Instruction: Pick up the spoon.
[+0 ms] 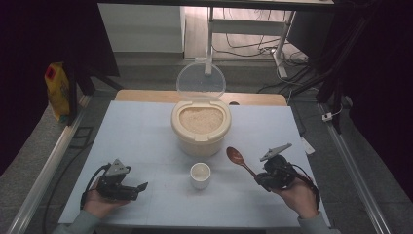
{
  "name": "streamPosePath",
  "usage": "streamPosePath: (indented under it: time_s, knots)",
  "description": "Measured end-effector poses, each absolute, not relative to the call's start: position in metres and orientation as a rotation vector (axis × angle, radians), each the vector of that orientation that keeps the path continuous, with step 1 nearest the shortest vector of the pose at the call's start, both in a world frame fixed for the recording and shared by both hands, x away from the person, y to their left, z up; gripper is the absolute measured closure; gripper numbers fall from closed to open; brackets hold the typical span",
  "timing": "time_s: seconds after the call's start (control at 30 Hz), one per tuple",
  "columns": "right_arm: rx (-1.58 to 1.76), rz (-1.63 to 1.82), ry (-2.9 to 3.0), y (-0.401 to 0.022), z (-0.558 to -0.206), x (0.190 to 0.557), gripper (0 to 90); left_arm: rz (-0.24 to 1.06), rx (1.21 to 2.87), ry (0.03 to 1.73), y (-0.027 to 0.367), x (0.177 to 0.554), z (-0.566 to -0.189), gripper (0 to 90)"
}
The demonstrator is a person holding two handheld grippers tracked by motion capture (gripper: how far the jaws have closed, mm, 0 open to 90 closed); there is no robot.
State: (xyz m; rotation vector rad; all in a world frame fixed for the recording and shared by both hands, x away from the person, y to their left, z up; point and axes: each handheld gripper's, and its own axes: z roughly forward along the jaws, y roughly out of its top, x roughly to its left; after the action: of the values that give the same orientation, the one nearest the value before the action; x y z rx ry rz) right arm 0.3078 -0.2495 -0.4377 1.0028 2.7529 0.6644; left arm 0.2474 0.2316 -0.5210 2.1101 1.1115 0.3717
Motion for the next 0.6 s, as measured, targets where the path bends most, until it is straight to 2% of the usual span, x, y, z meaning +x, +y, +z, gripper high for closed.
streamPosePath:
  time_s: [0.6]
  knots:
    - [0.847,0.722,2.822,-0.234,-0.431,0.297,77.8,0.368,2.109,1.111,0.231,0.248,-0.521,10.8]
